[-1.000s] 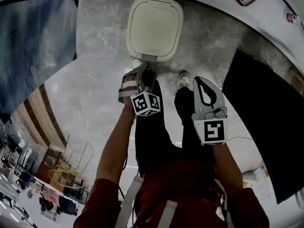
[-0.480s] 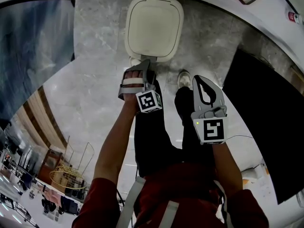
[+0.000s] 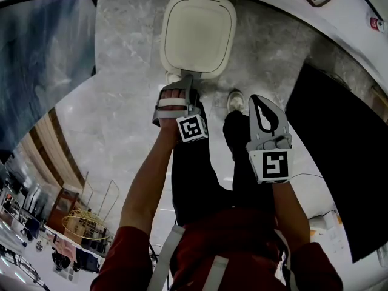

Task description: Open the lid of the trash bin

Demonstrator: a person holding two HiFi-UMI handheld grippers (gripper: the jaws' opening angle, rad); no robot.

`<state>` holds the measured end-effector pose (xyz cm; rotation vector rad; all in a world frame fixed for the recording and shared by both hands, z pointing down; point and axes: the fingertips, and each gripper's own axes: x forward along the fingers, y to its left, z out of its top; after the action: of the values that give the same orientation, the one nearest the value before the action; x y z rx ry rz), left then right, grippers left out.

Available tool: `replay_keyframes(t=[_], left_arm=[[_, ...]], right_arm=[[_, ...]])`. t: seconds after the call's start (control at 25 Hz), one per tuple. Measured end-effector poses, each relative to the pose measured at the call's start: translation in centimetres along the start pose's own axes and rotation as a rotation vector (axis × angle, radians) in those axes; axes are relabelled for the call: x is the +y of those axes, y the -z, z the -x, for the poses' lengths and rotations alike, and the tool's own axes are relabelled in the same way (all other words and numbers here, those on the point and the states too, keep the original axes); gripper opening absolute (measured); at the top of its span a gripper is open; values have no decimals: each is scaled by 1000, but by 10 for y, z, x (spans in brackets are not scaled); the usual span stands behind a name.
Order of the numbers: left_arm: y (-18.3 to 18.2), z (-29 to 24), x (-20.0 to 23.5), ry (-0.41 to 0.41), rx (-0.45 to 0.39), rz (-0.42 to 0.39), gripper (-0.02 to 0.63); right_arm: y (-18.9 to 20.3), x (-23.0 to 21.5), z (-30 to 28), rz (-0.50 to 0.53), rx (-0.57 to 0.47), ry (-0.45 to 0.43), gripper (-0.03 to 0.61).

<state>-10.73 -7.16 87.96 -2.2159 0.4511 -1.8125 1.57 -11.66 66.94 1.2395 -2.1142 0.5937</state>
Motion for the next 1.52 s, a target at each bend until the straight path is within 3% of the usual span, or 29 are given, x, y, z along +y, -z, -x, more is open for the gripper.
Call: replay_keyframes(t=[0.24, 0.8, 1.04, 1.52], left_arm=[[-2, 2, -3, 33, -9, 16, 310], [-5, 2, -6, 5, -40, 33, 293], [-6, 4, -2, 16, -22, 70, 288], [0, 1, -1, 14, 13, 57, 288]], right_arm=[[0, 0, -3, -7, -10, -4, 0], [9, -4, -5, 11, 16, -10, 0], [3, 1, -7, -4, 11, -13, 0], [6, -2, -2, 20, 8, -12, 0]])
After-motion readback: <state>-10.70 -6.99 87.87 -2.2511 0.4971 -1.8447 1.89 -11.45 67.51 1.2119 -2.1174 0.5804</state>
